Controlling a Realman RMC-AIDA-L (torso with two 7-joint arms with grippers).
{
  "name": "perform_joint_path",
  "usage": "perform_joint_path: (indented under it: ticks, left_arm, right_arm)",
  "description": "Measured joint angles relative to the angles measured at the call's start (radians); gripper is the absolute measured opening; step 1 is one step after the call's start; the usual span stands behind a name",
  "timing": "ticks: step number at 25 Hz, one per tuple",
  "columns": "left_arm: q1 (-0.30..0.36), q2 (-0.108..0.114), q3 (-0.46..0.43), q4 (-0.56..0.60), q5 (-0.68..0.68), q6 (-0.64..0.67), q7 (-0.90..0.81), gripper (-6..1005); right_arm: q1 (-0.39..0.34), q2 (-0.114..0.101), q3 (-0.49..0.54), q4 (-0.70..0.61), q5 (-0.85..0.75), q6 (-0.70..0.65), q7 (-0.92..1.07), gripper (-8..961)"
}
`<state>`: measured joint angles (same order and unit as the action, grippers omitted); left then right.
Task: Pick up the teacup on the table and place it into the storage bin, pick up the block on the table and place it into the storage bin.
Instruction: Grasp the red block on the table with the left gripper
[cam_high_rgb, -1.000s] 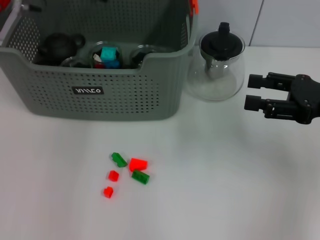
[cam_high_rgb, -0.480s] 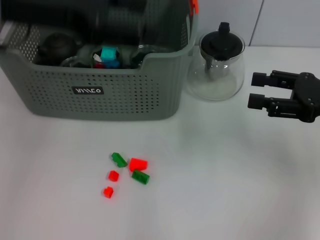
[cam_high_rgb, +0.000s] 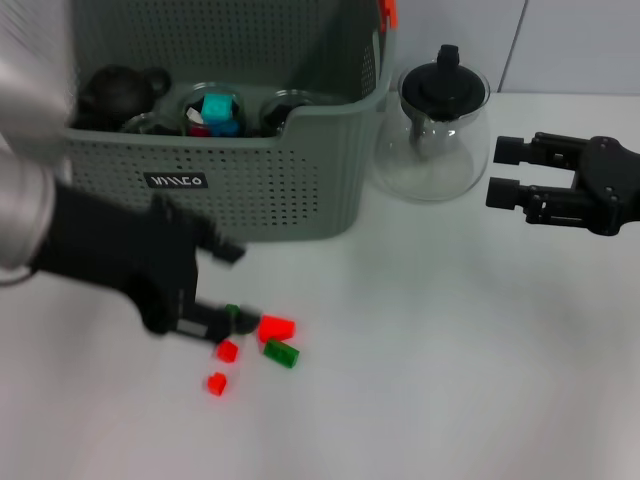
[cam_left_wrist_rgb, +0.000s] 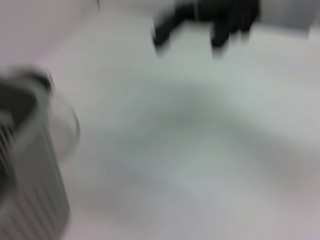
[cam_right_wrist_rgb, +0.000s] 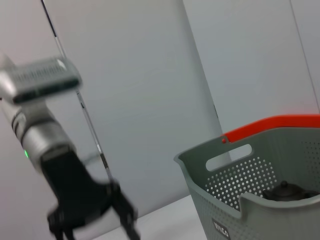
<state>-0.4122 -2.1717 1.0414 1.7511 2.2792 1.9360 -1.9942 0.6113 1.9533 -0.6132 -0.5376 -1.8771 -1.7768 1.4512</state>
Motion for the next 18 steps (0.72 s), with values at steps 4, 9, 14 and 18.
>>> perform_joint_path:
  ticks: [4,9,14,18]
  left_arm:
    - [-0.022,-0.002,0.097,-0.088,0.146,-0.017,-0.031,676]
    - [-0.064,-0.001,0.21,-0.227,0.281,-0.099,-0.119,675]
    - [-0.08,-0.003,0.347,-0.329,0.378,-0.234,-0.222,675]
    - [-0.092,-0.004,0.403,-0.371,0.408,-0.294,-0.286,676]
  right_arm:
    - [0.001,0.001,0.002,0.004,0.0,0.001,0.0,790]
    - [-0.002,0.003,0.003,0.007,0.001,0.004,0.0,790]
    - [-0.007,0.004,0.003,0.007,0.002,0.004,0.0,790]
    - [-0.01,0.004,0.003,0.007,0.002,0.004,0.001,790]
